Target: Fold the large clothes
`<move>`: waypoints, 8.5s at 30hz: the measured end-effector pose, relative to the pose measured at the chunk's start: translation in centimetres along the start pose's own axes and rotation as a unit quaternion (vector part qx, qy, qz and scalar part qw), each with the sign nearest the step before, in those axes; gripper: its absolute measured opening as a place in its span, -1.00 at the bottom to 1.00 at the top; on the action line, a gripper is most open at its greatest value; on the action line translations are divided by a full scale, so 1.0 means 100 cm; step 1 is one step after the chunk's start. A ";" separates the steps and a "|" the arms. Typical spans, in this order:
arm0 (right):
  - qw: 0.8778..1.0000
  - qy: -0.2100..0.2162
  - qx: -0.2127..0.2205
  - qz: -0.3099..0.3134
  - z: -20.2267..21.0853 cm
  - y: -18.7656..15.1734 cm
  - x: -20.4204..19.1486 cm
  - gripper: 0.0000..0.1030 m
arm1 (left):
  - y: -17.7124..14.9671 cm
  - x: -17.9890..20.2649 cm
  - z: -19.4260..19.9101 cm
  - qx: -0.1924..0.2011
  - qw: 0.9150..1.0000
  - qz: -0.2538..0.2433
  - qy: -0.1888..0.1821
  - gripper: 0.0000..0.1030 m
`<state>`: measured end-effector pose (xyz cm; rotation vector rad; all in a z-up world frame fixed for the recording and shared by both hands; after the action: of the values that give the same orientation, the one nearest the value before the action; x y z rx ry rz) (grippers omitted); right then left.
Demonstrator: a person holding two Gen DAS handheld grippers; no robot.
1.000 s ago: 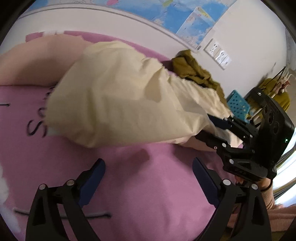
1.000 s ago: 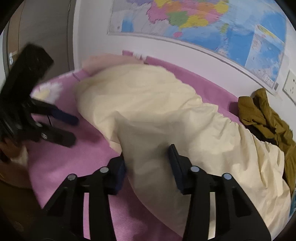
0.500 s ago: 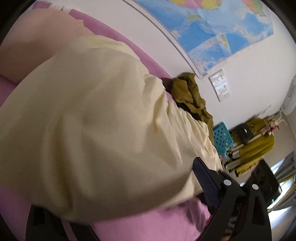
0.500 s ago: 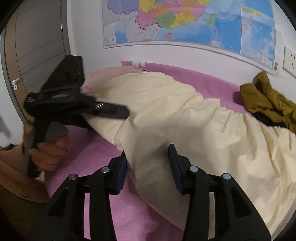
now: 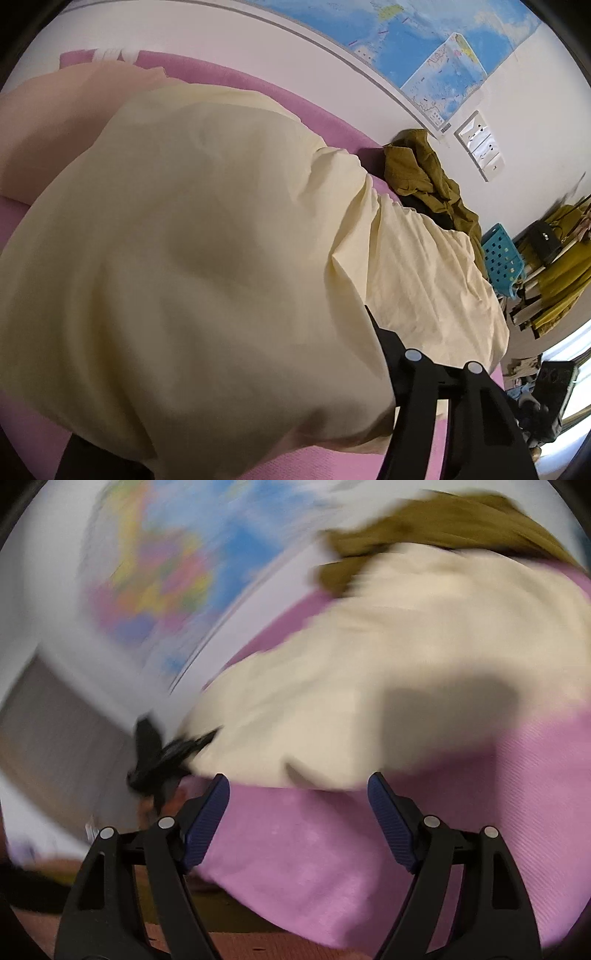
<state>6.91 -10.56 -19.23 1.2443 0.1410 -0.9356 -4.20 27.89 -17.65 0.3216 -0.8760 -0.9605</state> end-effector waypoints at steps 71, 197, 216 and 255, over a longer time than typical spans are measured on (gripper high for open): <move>0.994 0.019 0.103 0.018 -0.039 0.099 -0.038 -0.76 | 0.025 0.034 0.013 -0.017 0.997 -0.077 0.009 -0.55; 0.951 0.030 -0.098 0.292 -0.390 0.102 -0.261 0.01 | 0.125 -0.174 0.082 0.146 0.944 -0.071 0.286 0.74; 0.936 0.035 -0.094 0.338 -0.379 0.045 -0.253 0.08 | 0.118 -0.151 0.087 0.163 0.948 -0.075 0.262 0.84; 0.935 0.032 -0.028 0.352 -0.314 0.019 -0.253 0.66 | 0.074 -0.121 0.111 0.206 0.931 -0.049 0.295 0.86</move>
<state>4.08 29.48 -14.99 1.1488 -0.2198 -0.2659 -11.80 43.37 -12.34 0.9707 -0.4961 -0.6981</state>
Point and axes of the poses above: each gripper's, at about its wrist camera, not at the fingertips, and z roughly against the way its jaws point, x to its right, y to its top, the point moved 5 cm from there along -z, roughly the way its jaws point, and after that the axes turned 4 degrees about x, right-handed, at the moved point
